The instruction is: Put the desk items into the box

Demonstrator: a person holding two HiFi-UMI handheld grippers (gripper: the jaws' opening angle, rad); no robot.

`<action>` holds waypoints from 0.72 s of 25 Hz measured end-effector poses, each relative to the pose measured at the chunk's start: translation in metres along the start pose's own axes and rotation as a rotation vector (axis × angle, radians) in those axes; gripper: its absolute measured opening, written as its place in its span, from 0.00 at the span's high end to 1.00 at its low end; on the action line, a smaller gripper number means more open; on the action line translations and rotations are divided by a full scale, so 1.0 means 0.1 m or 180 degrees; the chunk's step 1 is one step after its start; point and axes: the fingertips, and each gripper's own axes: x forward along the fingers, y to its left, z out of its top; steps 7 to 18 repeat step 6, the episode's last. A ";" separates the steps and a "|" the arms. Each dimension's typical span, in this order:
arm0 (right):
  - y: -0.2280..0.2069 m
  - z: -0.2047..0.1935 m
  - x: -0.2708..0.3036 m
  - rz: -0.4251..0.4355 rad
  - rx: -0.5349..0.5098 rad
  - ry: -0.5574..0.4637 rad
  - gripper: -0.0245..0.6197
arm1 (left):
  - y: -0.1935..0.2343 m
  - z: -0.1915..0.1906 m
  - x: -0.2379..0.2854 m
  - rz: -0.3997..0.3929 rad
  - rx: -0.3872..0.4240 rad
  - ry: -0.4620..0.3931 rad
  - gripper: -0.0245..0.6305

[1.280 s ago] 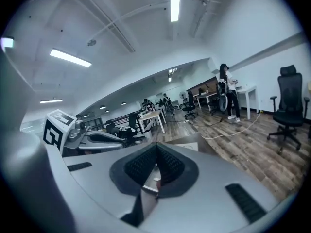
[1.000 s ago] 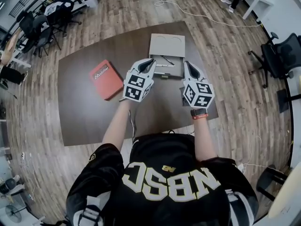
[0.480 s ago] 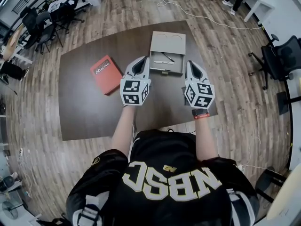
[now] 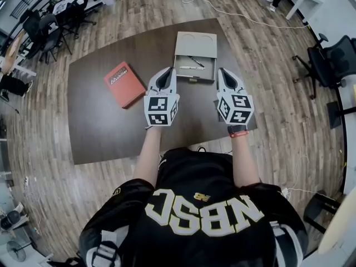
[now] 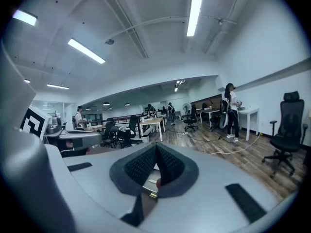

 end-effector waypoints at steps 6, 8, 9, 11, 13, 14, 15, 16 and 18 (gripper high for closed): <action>0.09 -0.16 0.23 0.0193 0.0181 0.0173 0.95 | 0.09 -0.53 -0.01 0.0027 0.0015 0.0442 0.94; 0.09 -0.16 0.23 0.0193 0.0181 0.0173 0.95 | 0.09 -0.53 -0.01 0.0027 0.0015 0.0442 0.94; 0.09 -0.16 0.23 0.0193 0.0181 0.0173 0.95 | 0.09 -0.53 -0.01 0.0027 0.0015 0.0442 0.94; 0.09 -0.16 0.23 0.0193 0.0181 0.0173 0.95 | 0.09 -0.53 -0.01 0.0027 0.0015 0.0442 0.94; 0.09 -0.16 0.23 0.0193 0.0181 0.0173 0.95 | 0.09 -0.53 -0.01 0.0027 0.0015 0.0442 0.94; 0.09 -0.16 0.23 0.0193 0.0181 0.0173 0.95 | 0.09 -0.53 -0.01 0.0027 0.0015 0.0442 0.94; 0.09 -0.16 0.23 0.0193 0.0181 0.0173 0.95 | 0.09 -0.53 -0.01 0.0027 0.0015 0.0442 0.94; 0.09 -0.16 0.23 0.0193 0.0181 0.0173 0.95 | 0.09 -0.53 -0.01 0.0027 0.0015 0.0442 0.94; 0.09 -0.16 0.23 0.0193 0.0181 0.0173 0.95 | 0.09 -0.53 -0.01 0.0027 0.0015 0.0442 0.94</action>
